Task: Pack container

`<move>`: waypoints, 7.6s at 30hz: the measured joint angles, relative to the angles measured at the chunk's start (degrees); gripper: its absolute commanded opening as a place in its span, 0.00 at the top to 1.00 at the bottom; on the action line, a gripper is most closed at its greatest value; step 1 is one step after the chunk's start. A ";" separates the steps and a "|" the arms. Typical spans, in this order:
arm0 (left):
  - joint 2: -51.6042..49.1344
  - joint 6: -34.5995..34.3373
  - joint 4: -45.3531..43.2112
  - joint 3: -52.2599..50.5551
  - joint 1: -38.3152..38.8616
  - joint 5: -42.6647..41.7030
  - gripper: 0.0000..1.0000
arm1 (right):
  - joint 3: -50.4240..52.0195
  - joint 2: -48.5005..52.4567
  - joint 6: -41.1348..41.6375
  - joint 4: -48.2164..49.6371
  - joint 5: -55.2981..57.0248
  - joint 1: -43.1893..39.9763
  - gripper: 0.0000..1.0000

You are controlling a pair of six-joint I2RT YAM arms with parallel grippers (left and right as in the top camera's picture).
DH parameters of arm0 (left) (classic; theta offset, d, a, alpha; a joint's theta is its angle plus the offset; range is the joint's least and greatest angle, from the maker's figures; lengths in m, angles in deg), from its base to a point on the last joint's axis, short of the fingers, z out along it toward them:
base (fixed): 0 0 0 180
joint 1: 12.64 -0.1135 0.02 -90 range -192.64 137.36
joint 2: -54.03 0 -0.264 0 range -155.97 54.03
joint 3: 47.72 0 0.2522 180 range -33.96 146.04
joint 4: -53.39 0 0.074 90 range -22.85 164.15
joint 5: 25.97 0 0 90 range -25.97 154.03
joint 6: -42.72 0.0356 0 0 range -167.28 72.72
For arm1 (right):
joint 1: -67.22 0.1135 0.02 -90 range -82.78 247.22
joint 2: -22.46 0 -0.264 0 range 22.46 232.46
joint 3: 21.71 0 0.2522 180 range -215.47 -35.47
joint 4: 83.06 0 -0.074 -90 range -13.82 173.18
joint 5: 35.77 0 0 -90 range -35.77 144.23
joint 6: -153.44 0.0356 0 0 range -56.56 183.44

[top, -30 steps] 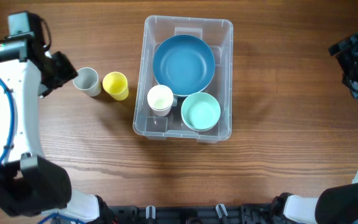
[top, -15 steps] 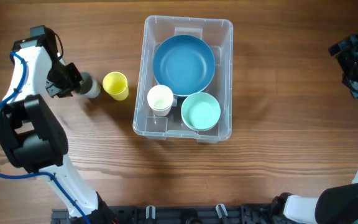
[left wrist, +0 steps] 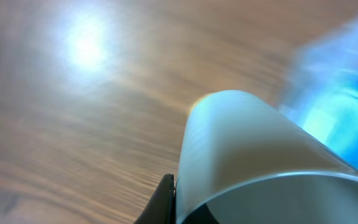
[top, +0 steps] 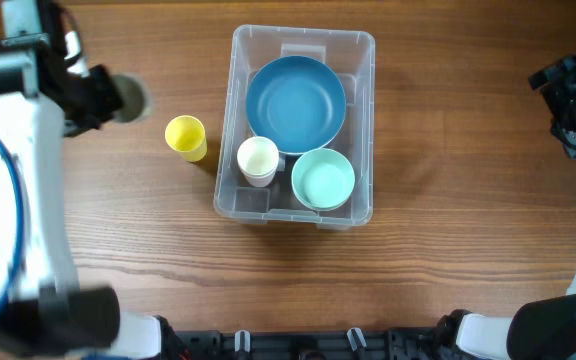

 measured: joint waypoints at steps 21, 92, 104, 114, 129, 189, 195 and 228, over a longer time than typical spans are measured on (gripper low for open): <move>-4.66 -2.64 -3.41 -9.22 24.35 -1.73 0.43 | 0.00 0.00 0.00 0.00 0.00 0.00 0.00; -2.56 -2.58 -4.24 -9.94 24.52 -1.60 0.00 | 0.00 0.00 0.00 0.00 -0.02 0.00 0.00; 9.03 -2.36 -21.20 -10.54 24.52 1.11 0.00 | 0.00 0.00 0.00 0.00 0.00 0.00 0.00; 33.86 4.26 -36.11 -23.50 18.58 4.79 0.00 | 0.00 0.00 0.00 0.00 0.00 0.00 0.00; 72.52 4.55 -65.09 -87.93 17.03 0.46 0.00 | 0.00 0.00 0.00 0.02 0.00 0.00 0.00; 90.33 4.55 -64.52 -99.73 16.59 0.22 0.00 | 35.21 -50.69 -7.58 17.16 23.15 22.73 0.00; 90.33 4.55 -64.50 -99.78 16.59 0.22 0.00 | 57.92 -67.41 -16.83 22.75 16.13 22.84 0.00; 90.33 4.55 -64.52 -99.78 16.59 0.22 0.00 | 76.63 -85.99 -18.36 22.80 14.29 22.84 0.00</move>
